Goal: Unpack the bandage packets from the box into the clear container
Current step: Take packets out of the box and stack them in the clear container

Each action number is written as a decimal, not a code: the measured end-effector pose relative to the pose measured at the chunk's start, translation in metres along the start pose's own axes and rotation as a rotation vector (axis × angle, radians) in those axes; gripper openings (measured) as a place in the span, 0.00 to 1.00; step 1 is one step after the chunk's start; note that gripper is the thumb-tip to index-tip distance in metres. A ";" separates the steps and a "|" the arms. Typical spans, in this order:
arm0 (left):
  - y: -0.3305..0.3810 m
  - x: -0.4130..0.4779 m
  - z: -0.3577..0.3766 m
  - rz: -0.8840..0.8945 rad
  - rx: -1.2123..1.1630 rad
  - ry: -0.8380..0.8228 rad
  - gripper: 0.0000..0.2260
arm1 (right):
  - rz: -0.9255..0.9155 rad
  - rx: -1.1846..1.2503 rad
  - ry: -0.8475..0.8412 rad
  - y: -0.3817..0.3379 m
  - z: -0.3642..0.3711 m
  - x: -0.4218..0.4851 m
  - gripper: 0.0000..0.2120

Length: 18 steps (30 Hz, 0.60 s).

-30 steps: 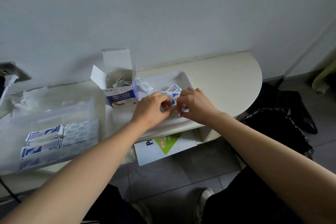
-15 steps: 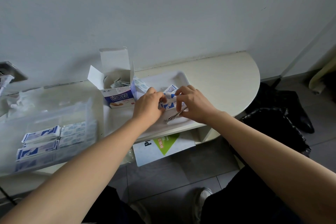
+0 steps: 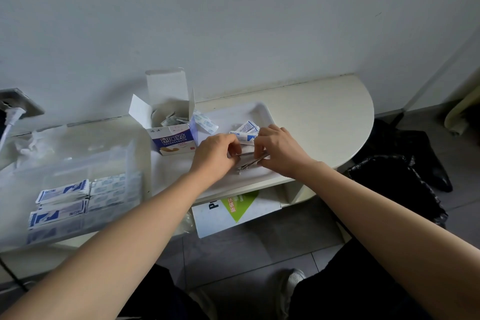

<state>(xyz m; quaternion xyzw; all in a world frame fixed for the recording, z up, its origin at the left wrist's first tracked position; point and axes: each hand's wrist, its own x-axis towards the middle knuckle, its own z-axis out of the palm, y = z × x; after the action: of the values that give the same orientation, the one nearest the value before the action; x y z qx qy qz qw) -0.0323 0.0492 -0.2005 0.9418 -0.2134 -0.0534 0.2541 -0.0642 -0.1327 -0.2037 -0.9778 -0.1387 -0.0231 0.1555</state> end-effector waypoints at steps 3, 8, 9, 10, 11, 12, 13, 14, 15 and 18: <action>-0.006 -0.004 -0.004 0.026 -0.031 -0.042 0.07 | -0.049 0.027 0.032 0.000 0.000 -0.003 0.07; -0.017 -0.012 -0.008 0.049 -0.015 -0.027 0.05 | -0.127 0.056 0.068 -0.006 0.003 -0.005 0.10; -0.018 -0.013 -0.008 0.061 -0.012 -0.022 0.05 | -0.136 0.065 0.064 -0.007 0.003 -0.005 0.10; -0.019 -0.015 -0.009 0.075 -0.014 -0.020 0.04 | -0.148 0.075 0.064 -0.008 0.003 -0.005 0.10; -0.019 -0.017 -0.010 0.087 -0.019 -0.021 0.05 | -0.158 0.081 0.066 -0.009 0.002 -0.005 0.10; -0.020 -0.018 -0.010 0.093 -0.025 -0.025 0.05 | -0.165 0.084 0.066 -0.010 0.003 -0.006 0.10; -0.022 -0.020 -0.010 0.093 -0.031 -0.029 0.06 | -0.173 0.084 0.063 -0.012 0.003 -0.006 0.10; -0.023 -0.021 -0.010 0.086 -0.039 -0.034 0.06 | -0.175 0.084 0.059 -0.012 0.004 -0.007 0.09; -0.024 -0.023 -0.011 0.071 -0.055 -0.037 0.07 | -0.171 0.087 0.054 -0.013 0.005 -0.007 0.09; -0.024 -0.027 -0.011 0.010 -0.129 -0.027 0.11 | -0.125 0.117 0.043 -0.014 0.009 -0.006 0.08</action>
<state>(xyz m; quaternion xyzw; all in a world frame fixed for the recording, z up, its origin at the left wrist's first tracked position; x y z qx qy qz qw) -0.0449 0.0844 -0.2033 0.9217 -0.2177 -0.0785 0.3114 -0.0743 -0.1188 -0.2088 -0.9558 -0.1971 -0.0457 0.2135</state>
